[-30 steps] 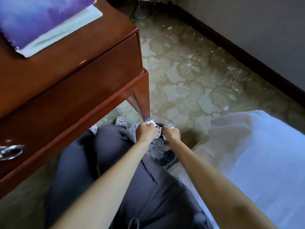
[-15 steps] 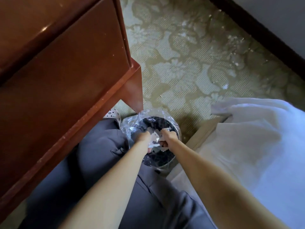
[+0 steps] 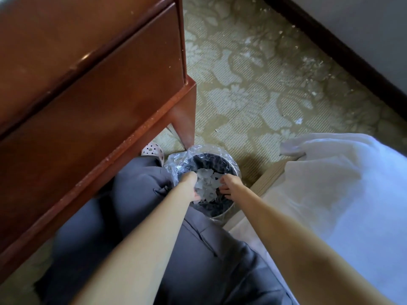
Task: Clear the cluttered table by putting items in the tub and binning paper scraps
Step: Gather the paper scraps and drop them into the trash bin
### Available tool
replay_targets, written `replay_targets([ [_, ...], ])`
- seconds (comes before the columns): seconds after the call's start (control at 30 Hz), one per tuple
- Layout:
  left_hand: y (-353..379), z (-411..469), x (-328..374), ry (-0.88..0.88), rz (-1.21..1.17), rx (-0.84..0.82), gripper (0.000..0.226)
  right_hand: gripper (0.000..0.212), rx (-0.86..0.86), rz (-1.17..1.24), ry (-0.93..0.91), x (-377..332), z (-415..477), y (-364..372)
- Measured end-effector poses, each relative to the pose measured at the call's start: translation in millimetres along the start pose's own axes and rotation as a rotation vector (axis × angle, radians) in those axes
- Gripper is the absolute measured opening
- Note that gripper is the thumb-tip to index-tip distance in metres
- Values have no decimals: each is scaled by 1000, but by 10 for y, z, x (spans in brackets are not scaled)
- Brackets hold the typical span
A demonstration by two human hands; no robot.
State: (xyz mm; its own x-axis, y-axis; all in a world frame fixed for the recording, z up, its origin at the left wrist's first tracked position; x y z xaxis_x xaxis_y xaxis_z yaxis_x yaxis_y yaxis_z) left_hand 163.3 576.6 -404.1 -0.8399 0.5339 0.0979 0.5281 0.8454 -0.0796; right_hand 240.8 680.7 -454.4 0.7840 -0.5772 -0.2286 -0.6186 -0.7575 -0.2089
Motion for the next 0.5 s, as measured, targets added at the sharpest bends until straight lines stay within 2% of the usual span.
replay_targets([
  [0.13, -68, -234, 2, 143, 6, 9, 45, 19, 5, -86, -151, -72, -245, -73],
  [0.23, -126, -589, 57, 325, 19, 42, 34, 14, 36, -137, -376, -200, -556, -92],
  [0.33, -208, -1123, 116, 580, 76, 131, 15, 23, 93, -250, -679, -381, -1105, -76],
  [0.4, -310, -1518, 104, 765, 109, 192, 14, 26, 172, -289, -910, -492, -1549, -39],
  [0.5, -600, -2194, -7, 997, -18, 227, 16, 22, 180, -198, -1236, -611, -2331, 77],
])
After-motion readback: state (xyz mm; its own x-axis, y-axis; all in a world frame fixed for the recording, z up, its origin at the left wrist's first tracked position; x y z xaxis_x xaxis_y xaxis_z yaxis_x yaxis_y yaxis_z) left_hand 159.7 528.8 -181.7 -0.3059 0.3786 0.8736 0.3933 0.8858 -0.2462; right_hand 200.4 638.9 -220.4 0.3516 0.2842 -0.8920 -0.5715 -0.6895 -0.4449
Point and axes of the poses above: each hand's wrist, its own z-axis towards the middle knuckle, its own y-axis out of the palm, x = y × z, the point moved 2 cm from there along z, towards the middle knuckle, and after that the axes turned 7 degrees about z, right-handed, at the moved point
